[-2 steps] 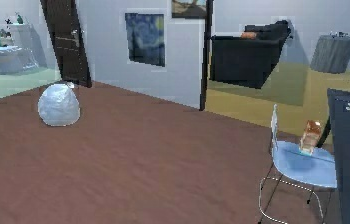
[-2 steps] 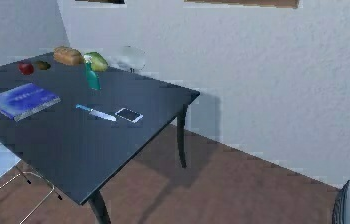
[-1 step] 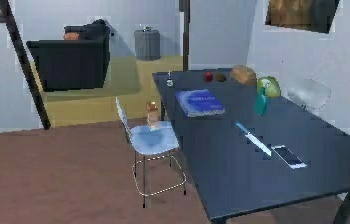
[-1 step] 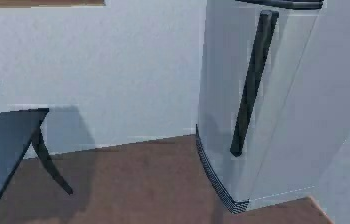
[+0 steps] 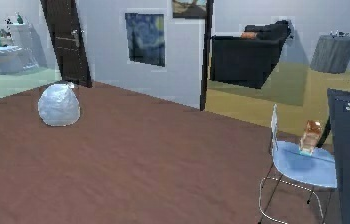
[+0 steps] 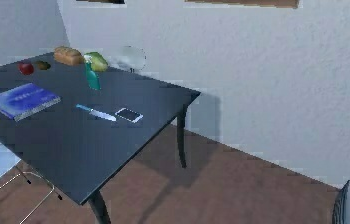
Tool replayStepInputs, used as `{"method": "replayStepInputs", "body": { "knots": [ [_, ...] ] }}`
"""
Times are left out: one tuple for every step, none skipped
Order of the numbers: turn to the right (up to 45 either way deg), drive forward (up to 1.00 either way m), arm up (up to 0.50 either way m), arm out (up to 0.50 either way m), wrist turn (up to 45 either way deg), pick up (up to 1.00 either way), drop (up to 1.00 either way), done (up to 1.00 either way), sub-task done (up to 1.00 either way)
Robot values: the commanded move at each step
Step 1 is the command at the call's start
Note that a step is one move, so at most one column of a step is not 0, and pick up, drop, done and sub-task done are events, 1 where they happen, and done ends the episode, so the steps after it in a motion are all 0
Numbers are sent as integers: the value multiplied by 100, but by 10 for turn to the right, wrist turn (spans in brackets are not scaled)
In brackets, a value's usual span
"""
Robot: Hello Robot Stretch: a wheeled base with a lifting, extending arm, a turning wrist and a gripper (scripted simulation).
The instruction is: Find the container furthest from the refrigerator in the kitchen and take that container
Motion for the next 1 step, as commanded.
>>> {"method": "replayStepInputs", "body": {
  "knots": [
    [-450, 0, 0, 0, 0, 0, 0, 0, 0]
  ]
}}
